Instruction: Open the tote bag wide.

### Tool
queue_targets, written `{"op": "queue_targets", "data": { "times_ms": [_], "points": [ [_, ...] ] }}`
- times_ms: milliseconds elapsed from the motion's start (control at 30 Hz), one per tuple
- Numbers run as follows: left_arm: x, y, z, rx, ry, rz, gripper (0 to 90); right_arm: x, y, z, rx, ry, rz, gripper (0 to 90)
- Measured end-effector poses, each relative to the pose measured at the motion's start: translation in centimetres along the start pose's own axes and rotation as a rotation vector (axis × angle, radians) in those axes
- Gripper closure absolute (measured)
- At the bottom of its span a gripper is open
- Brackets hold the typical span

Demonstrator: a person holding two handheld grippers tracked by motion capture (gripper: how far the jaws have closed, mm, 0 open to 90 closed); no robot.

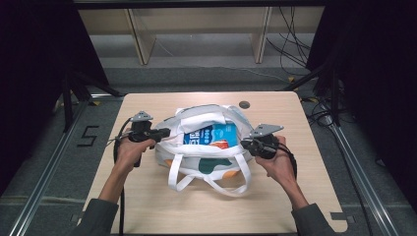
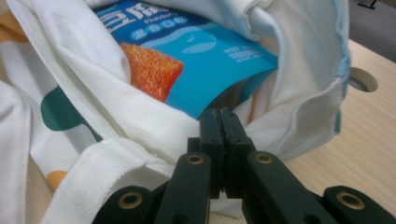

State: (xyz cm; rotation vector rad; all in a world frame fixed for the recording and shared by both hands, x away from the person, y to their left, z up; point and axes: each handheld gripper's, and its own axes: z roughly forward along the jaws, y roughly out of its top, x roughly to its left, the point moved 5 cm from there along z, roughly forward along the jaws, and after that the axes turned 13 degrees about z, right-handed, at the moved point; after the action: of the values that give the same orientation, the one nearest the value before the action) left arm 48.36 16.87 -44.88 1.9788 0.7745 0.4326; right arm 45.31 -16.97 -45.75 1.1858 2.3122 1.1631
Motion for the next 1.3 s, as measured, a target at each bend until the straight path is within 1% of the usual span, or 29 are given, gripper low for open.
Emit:
{"op": "queue_targets", "data": {
  "times_ms": [33, 67, 100, 133, 167, 200, 233, 267, 300, 333, 467, 533, 567, 600, 700, 733, 767, 800, 833, 900, 933, 967, 1000, 1067, 1100, 1133, 1200, 1233, 1300],
  "points": [
    [-0.8, -0.1, -0.4, -0.01, -0.026, 0.002, 81.0, -0.2, 0.1, -0.5, -0.017, -0.001, 0.013, 89.7],
    [-0.8, -0.1, -0.4, -0.01, -0.026, 0.002, 80.5, -0.2, 0.1, -0.5, -0.017, -0.001, 0.013, 89.7],
    [-1.0, -0.2, -0.5, -0.017, -0.03, 0.01, 80.1, -0.4, 0.1, -0.8, -0.033, 0.002, 0.031, 89.6],
    [-1.2, -0.4, -0.5, -0.009, -0.031, 0.002, 80.1, -0.4, 0.1, -0.8, -0.033, 0.002, 0.031, 89.6],
    [-1.3, -0.5, -0.5, -0.003, -0.032, 0.005, 79.7, -0.5, 0.2, -0.9, -0.044, 0.005, 0.02, 89.4],
    [-1.4, -0.6, -0.6, -0.003, -0.033, 0.014, 79.4, -0.3, 0.1, -1.0, -0.04, 0.01, 0.031, 89.1],
    [-1.5, -0.7, -0.8, -0.011, -0.037, 0.002, 78.0, -0.1, 0.1, -1.1, -0.039, 0.016, 0.031, 88.2],
    [-1.5, -0.7, -0.8, -0.011, -0.037, 0.002, 77.3, -0.1, 0.1, -1.1, -0.039, 0.016, 0.031, 88.2],
    [-1.5, -0.7, -1.0, -0.012, -0.04, 0.003, 77.3, 0.0, 0.2, -1.2, -0.054, 0.012, 0.022, 87.5],
    [-1.6, -0.7, -1.2, -0.01, -0.042, 0.001, 76.5, 0.1, 0.2, -1.3, -0.043, 0.019, 0.022, 86.5],
    [-2.1, -0.4, -1.8, -0.024, -0.052, 0.004, 73.0, 0.0, 0.3, -1.5, -0.07, 0.026, 0.037, 82.4],
    [-2.3, -0.3, -2.1, -0.026, -0.055, 0.008, 71.3, 0.1, 0.1, -1.7, -0.057, 0.027, 0.064, 80.0],
    [-2.4, -0.3, -2.2, -0.028, -0.052, 0.014, 69.8, -0.2, 0.1, -1.7, -0.069, 0.026, 0.044, 79.6],
    [-2.5, -0.3, -2.3, -0.031, -0.052, 0.023, 68.5, -0.1, 0.1, -1.8, -0.068, 0.026, 0.06, 79.5],
    [-2.9, -0.2, -2.5, -0.034, -0.065, 0.016, 66.7, -0.3, 0.1, -2.0, -0.08, 0.02, 0.061, 77.6],
    [-2.9, -0.2, -2.6, -0.037, -0.063, 0.013, 64.7, -0.2, 0.0, -2.1, -0.081, 0.022, 0.074, 75.4],
    [-3.0, -0.3, -2.6, -0.042, -0.065, 0.024, 64.7, -0.2, 0.0, -2.1, -0.081, 0.022, 0.074, 75.4],
    [-3.1, -0.3, -2.8, -0.035, -0.063, 0.023, 63.6, -0.3, 0.0, -2.1, -0.085, 0.023, 0.06, 74.3],
    [-3.1, -0.2, -2.9, -0.041, -0.066, 0.021, 62.4, -0.1, -0.1, -2.3, -0.082, 0.023, 0.095, 73.4],
    [-3.2, -0.2, -3.0, -0.046, -0.067, 0.013, 60.0, -0.3, 0.0, -2.4, -0.089, 0.024, 0.076, 70.1],
    [-3.3, -0.2, -3.1, -0.046, -0.068, 0.018, 58.6, -0.3, 0.0, -2.5, -0.099, 0.02, 0.081, 69.1],
    [-3.4, -0.3, -3.2, -0.044, -0.068, 0.029, 57.1, -0.3, 0.0, -2.6, -0.094, 0.02, 0.084, 68.5],
    [-3.5, -0.3, -3.2, -0.047, -0.075, 0.028, 56.6, -0.2, 0.0, -2.6, -0.108, 0.017, 0.087, 67.8],
    [-3.6, -0.4, -3.4, -0.046, -0.072, 0.035, 54.5, -0.4, 0.1, -2.8, -0.117, 0.017, 0.066, 64.4],
    [-3.7, -0.5, -3.4, -0.048, -0.072, 0.028, 52.7, -0.3, 0.0, -2.9, -0.117, 0.018, 0.078, 62.5],
    [-3.7, -0.5, -3.5, -0.047, -0.072, 0.033, 52.0, -0.1, -0.1, -3.0, -0.112, 0.016, 0.106, 61.8],
    [-3.8, -0.6, -3.7, -0.037, -0.067, 0.034, 50.0, -0.2, 0.0, -3.1, -0.117, 0.019, 0.085, 60.5],
    [-3.9, -0.6, -3.7, -0.041, -0.071, 0.03, 48.3, -0.2, 0.0, -3.2, -0.118, 0.017, 0.085, 59.1],
    [-4.0, -0.7, -3.8, -0.037, -0.081, 0.047, 46.9, -0.3, -0.2, -3.4, -0.12, 0.009, 0.102, 55.0]
  ]
}}
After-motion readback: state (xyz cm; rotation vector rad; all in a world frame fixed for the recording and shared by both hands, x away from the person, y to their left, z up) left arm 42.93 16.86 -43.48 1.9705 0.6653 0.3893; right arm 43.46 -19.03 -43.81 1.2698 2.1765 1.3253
